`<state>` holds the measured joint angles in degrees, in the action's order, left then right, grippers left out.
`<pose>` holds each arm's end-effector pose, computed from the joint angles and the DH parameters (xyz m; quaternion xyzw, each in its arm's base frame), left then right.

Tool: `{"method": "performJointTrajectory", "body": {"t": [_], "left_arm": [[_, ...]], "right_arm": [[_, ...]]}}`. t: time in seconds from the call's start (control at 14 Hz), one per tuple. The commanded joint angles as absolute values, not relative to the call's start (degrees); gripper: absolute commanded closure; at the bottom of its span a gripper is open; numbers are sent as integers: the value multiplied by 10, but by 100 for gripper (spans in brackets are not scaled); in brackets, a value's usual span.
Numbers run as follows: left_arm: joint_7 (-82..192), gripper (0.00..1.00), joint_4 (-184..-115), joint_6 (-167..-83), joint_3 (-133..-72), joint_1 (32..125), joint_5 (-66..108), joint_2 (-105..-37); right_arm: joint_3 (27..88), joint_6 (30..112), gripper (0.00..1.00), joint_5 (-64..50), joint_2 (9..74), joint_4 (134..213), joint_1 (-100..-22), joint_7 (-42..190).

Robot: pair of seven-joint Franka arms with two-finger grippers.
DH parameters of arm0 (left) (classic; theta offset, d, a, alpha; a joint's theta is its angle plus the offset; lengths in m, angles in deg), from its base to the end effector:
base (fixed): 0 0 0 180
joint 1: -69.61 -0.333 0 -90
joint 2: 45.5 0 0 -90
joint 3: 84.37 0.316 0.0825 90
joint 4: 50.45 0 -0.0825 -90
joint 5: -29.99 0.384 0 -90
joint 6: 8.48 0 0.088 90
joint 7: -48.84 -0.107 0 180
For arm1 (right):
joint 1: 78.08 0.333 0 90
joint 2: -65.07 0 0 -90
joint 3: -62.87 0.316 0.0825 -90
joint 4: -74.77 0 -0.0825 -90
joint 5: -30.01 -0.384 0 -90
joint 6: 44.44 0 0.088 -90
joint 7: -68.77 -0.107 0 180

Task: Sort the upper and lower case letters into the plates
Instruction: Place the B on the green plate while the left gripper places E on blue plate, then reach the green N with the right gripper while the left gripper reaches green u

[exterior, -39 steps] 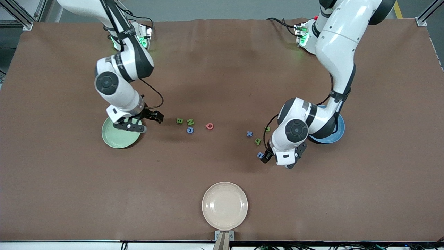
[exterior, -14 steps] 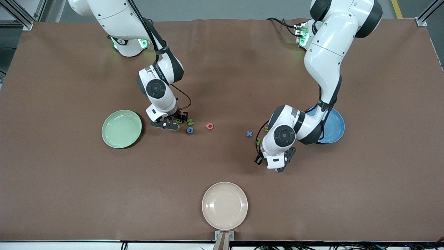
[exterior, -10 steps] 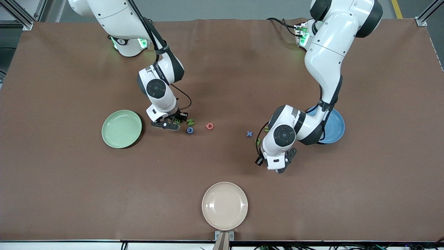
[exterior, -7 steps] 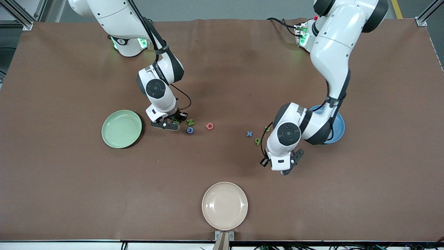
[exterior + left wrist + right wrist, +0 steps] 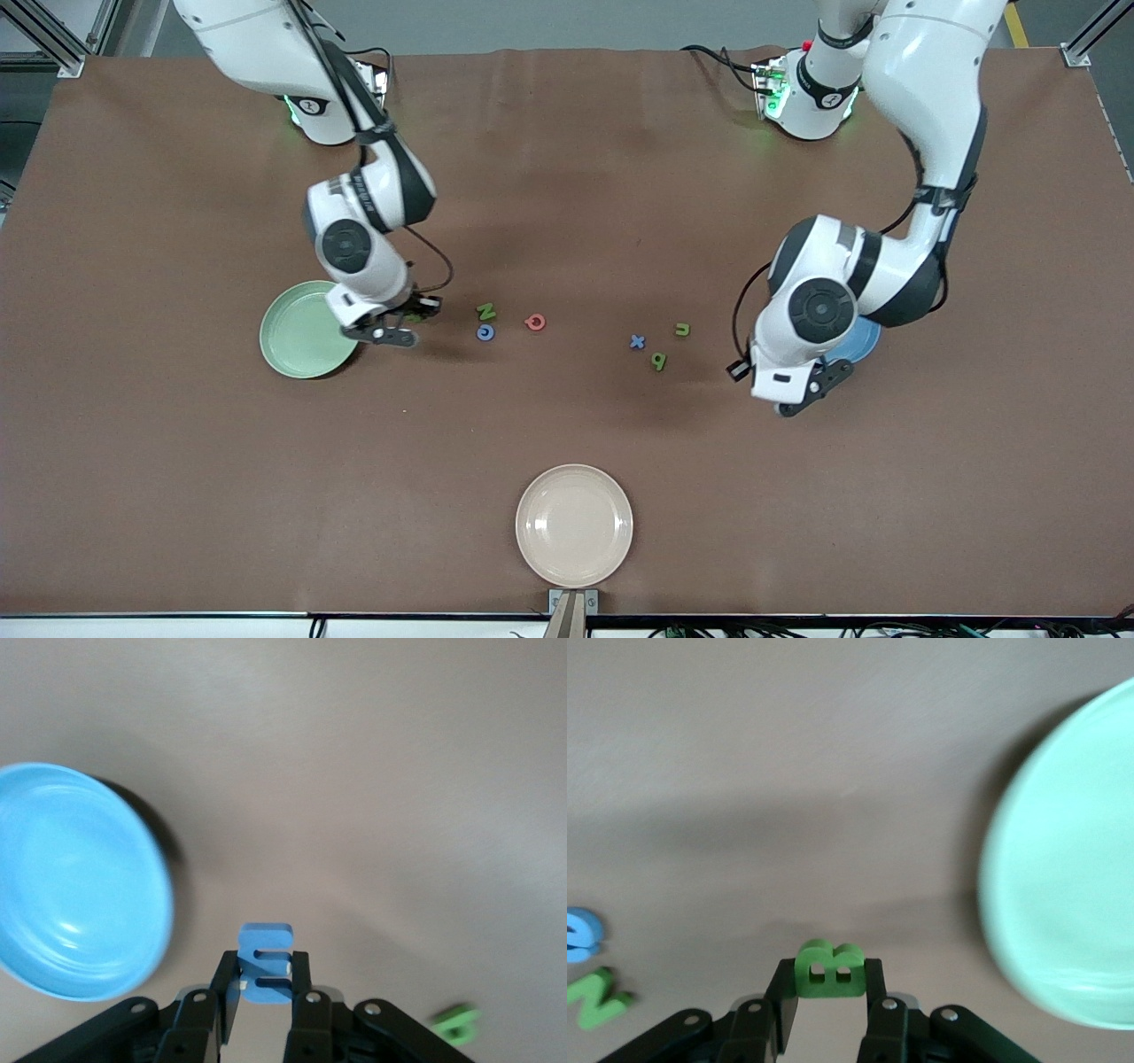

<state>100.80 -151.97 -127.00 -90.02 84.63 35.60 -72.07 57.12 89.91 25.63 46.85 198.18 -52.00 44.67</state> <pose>0.5998 -0.2159 0.2879 -0.9656 -0.2460 0.0549 0.0634 0.5192 0.1935 0.2411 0.9962 -0.0597 -0.0614 0.0145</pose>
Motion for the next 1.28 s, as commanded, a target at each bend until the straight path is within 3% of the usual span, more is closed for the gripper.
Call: {"method": "performJointTrajectory", "body": {"t": [0.0, 0.29, 0.5, 0.93, 1.0, 1.07, 1.14, 1.21], "left_arm": [[909, 91, -1634, -1316, -904, 819, 367, -647], [826, 91, -1729, -1401, -904, 781, 394, -616], [785, 91, -1782, -1468, -904, 753, 412, -615], [712, 91, -1827, -1525, -904, 700, 426, -620], [697, 91, -1831, -1525, -904, 693, 426, -621], [678, 90, -1831, -1525, -905, 685, 426, -623], [664, 90, -1833, -1525, -904, 684, 426, -624], [656, 90, -1833, -1525, -904, 678, 426, -625]], "right_arm": [[579, 862, 100, 269, 528, 2007, -593, 548], [580, 870, 100, 278, 536, 2041, -659, 620], [580, 920, 100, 278, 530, 2080, -679, 631], [581, 976, 95, 278, 507, 2112, -697, 632], [580, 975, 87, 278, 506, 2112, -699, 632], [580, 974, 57, 278, 505, 2111, -698, 632], [581, 974, 9, 278, 505, 2109, -698, 632], [581, 972, 0, 277, 507, 2108, -698, 627]]}}
